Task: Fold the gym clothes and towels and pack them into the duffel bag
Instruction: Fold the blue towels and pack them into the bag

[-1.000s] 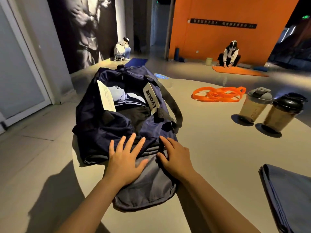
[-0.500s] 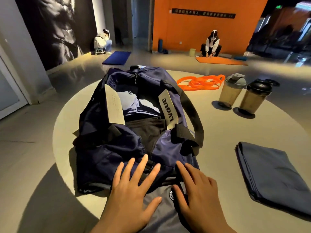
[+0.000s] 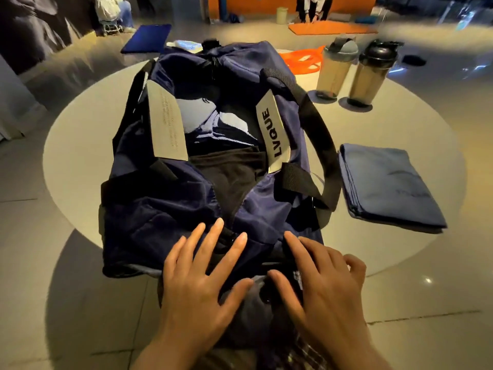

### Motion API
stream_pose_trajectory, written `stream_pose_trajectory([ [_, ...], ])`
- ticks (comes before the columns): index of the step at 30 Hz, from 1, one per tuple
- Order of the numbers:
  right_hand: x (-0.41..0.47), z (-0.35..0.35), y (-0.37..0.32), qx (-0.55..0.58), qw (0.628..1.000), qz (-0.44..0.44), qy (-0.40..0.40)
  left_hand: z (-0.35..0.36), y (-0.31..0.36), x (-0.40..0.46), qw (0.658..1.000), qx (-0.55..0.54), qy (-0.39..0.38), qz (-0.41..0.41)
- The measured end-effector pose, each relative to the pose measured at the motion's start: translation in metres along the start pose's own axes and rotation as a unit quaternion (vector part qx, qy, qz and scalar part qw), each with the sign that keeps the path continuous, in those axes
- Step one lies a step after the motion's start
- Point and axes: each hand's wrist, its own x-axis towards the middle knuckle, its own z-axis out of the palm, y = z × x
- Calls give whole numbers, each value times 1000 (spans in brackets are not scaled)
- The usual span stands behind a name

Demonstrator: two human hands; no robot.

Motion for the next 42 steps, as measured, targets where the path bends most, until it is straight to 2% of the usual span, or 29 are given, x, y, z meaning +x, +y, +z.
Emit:
stream_pose_trajectory([
  [4,15,-9,15,121,992,5,23,0,12,4,999,2,26,-33],
  [7,49,-28,58,174,978,43,107,-4,20,14,998,17,60,5],
  [9,80,-35,102,176,972,102,119,-8,29,30,997,-10,72,39],
  [10,96,-35,127,137,977,137,90,-8,35,39,995,-26,78,56],
  [12,113,-28,166,-10,984,179,-27,-7,50,55,990,-54,81,98],
  [14,114,-22,179,-57,976,184,-98,-3,66,71,982,-95,75,142],
  [18,75,-28,168,-7,983,166,-84,7,99,98,969,-166,41,179],
  [22,24,-44,150,53,990,124,-47,23,129,128,954,-192,-35,226],
  [24,11,-50,148,110,983,141,-41,38,143,146,947,-168,-123,244],
  [26,7,-54,155,158,969,189,-11,61,150,161,934,-89,-241,249],
  [28,5,-56,166,202,942,266,20,83,152,170,917,-35,-317,240],
  [30,7,-63,173,290,883,368,-30,95,152,175,913,-40,-339,222],
  [31,10,-66,176,336,853,394,-61,98,153,175,913,-47,-341,221],
  [32,13,-70,178,363,839,398,-75,101,153,175,912,-56,-341,222],
  [34,19,-78,182,347,852,388,-61,102,154,173,912,-83,-336,221],
  [38,23,-93,180,207,914,348,-16,99,151,165,918,-121,-323,195],
  [42,10,-94,165,155,956,249,-20,93,152,163,912,-194,-331,148],
])
